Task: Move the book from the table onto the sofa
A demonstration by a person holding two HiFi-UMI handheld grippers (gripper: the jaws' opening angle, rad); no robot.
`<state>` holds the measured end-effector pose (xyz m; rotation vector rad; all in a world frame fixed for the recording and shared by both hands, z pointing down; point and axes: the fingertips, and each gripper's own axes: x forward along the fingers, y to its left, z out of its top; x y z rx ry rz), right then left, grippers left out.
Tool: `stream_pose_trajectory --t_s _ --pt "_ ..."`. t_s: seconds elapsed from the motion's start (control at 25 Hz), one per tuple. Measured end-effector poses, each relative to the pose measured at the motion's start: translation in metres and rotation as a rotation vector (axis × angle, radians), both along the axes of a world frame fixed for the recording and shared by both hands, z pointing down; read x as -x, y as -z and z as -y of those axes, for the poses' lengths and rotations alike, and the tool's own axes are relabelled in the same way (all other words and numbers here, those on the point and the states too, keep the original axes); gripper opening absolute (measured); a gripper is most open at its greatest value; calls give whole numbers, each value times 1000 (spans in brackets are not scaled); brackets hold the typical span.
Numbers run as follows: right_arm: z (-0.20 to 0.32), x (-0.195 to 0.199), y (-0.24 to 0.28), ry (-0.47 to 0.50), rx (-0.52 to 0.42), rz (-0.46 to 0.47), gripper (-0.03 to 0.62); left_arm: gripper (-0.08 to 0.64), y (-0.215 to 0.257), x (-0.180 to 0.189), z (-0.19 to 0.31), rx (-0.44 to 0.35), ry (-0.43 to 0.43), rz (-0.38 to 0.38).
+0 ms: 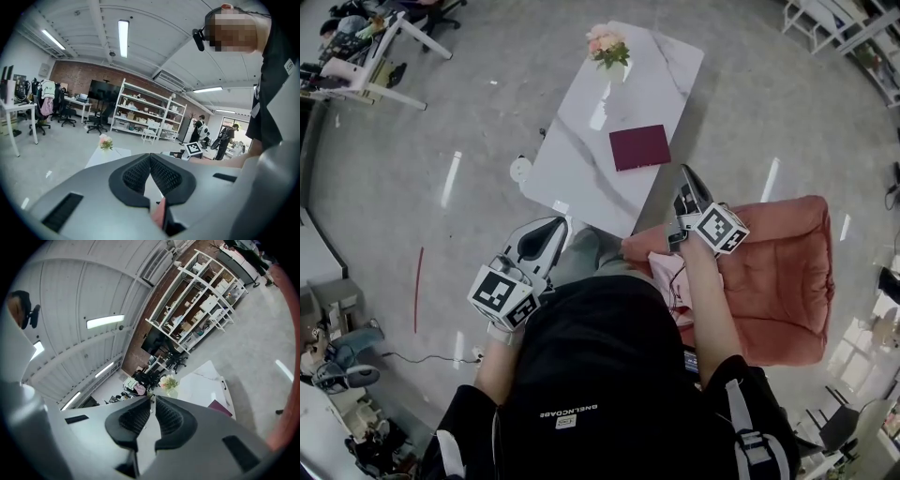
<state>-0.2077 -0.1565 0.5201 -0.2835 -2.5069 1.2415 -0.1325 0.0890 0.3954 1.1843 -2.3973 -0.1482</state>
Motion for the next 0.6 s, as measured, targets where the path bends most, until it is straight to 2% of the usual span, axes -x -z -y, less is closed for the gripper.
stream_pose_trajectory --t_s 0.32,0.6 --pt "13 31 -67 -42 51 -118 39 15 -21 21 -22 29 57 -42" --pt "19 56 -135 -65 103 -218 117 15 -53 29 -45 54 122 -115"
